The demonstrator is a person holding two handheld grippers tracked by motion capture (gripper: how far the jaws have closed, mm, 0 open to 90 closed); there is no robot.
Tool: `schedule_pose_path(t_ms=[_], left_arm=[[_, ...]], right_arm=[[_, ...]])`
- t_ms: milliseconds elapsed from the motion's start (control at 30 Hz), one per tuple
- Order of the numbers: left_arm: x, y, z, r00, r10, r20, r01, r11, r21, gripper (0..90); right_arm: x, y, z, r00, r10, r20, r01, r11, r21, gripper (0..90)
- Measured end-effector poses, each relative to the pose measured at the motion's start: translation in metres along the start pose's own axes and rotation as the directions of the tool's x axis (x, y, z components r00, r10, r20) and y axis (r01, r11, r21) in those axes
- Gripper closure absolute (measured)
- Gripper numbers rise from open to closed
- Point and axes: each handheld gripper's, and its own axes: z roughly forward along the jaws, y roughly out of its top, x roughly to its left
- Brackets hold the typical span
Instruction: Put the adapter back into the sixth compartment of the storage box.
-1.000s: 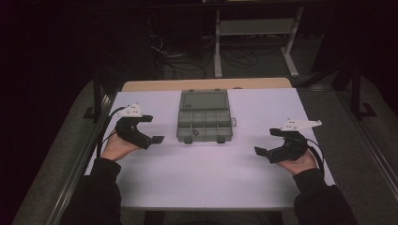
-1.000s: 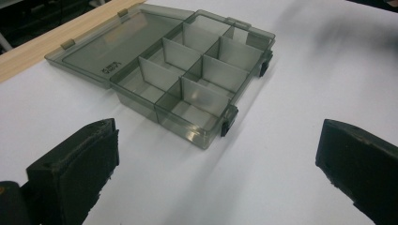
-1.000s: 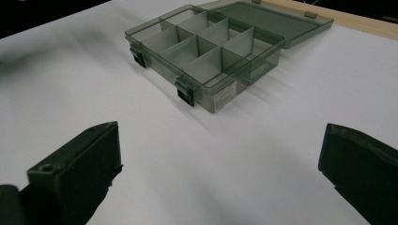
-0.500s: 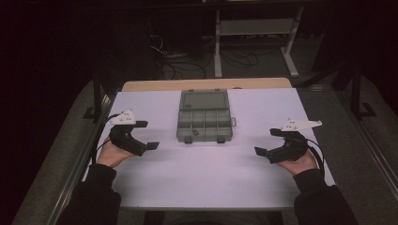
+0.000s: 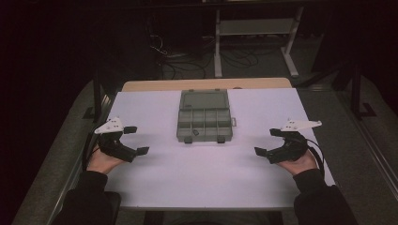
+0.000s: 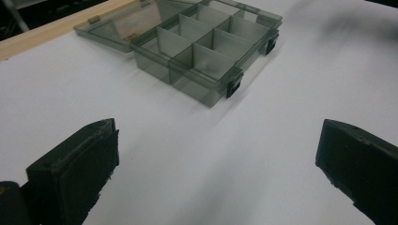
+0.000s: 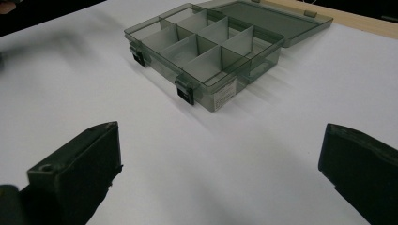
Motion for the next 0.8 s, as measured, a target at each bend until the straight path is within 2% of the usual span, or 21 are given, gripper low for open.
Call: schedule_pose_path(t_ms=[533,800], left_arm=[[0.006,-0.022,-0.024,0.9961,-0.061,-0.063,0.057,0.9961,-0.067,0.0],[0.009,-0.026,-0.028,0.9936,-0.082,-0.078,0.074,0.9929,-0.093,0.0]], right_arm=[[0.0,-0.001,0.0,1.0,0.002,-0.002,-0.002,1.0,0.005,0.0],[0.001,-0.001,0.0,1.0,0.002,-0.004,-0.002,1.0,0.013,0.0]])
